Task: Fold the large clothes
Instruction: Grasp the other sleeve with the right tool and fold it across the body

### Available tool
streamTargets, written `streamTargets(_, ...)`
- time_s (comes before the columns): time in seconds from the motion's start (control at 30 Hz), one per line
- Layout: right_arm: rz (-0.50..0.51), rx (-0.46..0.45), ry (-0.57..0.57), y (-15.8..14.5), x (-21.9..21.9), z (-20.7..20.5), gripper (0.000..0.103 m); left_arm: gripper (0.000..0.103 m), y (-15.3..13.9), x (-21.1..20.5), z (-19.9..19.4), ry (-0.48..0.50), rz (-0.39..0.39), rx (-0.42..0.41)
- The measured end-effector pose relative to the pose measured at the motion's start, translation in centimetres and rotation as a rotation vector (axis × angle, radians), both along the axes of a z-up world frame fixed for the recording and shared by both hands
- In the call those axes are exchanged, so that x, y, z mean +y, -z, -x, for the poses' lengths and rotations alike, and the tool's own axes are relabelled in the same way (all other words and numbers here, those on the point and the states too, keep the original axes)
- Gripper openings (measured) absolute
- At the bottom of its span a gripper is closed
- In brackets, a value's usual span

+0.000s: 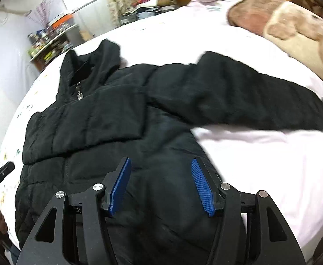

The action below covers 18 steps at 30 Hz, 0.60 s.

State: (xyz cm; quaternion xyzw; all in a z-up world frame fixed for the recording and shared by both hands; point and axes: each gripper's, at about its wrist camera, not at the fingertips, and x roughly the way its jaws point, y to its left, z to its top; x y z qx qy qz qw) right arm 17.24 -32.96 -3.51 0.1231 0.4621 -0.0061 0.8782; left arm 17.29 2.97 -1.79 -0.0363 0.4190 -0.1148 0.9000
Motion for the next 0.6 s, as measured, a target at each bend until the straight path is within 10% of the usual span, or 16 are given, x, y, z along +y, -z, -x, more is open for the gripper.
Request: streamTargets(0.6,-0.139,0.018,0.358,4.1,-15.7,-0.4,0.063,0.054,1.3,-2.9,-5.7,-0.037,-0.055,0.01)
